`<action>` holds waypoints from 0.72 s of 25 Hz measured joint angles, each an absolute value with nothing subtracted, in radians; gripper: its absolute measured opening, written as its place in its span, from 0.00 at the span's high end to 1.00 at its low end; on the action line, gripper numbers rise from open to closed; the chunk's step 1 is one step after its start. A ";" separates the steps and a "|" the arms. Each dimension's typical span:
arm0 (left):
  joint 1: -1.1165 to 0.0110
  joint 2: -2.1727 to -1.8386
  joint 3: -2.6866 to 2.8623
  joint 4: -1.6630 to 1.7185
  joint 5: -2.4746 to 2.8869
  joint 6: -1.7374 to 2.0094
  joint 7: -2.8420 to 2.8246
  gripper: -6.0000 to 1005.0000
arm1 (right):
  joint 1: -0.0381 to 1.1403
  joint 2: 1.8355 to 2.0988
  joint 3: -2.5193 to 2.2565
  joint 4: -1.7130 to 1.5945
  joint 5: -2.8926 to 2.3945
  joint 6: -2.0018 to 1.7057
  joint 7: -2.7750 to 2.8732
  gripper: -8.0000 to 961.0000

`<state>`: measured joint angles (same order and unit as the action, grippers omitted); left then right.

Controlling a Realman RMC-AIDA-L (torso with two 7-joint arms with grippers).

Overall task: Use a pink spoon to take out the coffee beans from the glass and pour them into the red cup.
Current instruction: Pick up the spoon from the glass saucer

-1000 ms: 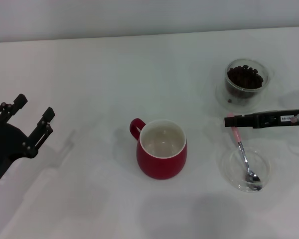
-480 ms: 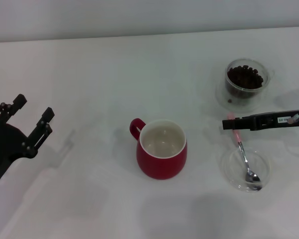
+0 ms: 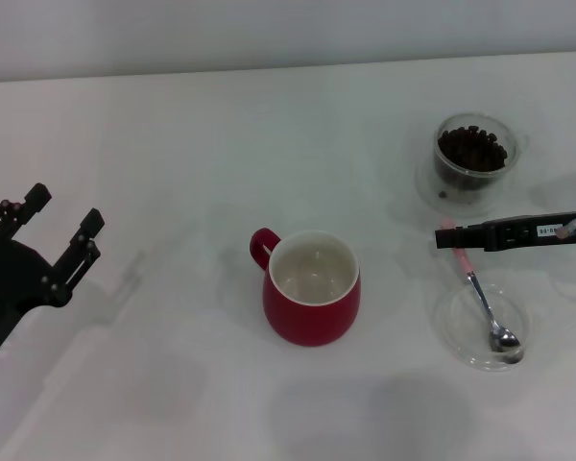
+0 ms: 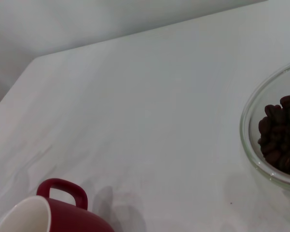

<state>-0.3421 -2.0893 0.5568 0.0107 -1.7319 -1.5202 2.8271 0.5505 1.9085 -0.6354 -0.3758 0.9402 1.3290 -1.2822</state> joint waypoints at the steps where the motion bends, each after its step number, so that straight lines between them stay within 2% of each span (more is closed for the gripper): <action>1: -0.342 -2.089 0.557 0.011 -1.732 -1.521 2.827 0.35 | 0.550 1.908 -0.636 -0.376 0.940 1.329 -1.282 0.81; 10: -0.342 -2.089 0.557 0.011 -1.732 -1.520 2.827 0.35 | 0.542 1.909 -0.624 -0.390 0.952 1.347 -1.279 0.83; 18: -0.342 -2.091 0.557 0.011 -1.732 -1.520 2.827 0.35 | 0.496 1.920 -0.621 -0.452 1.020 1.358 -1.274 0.83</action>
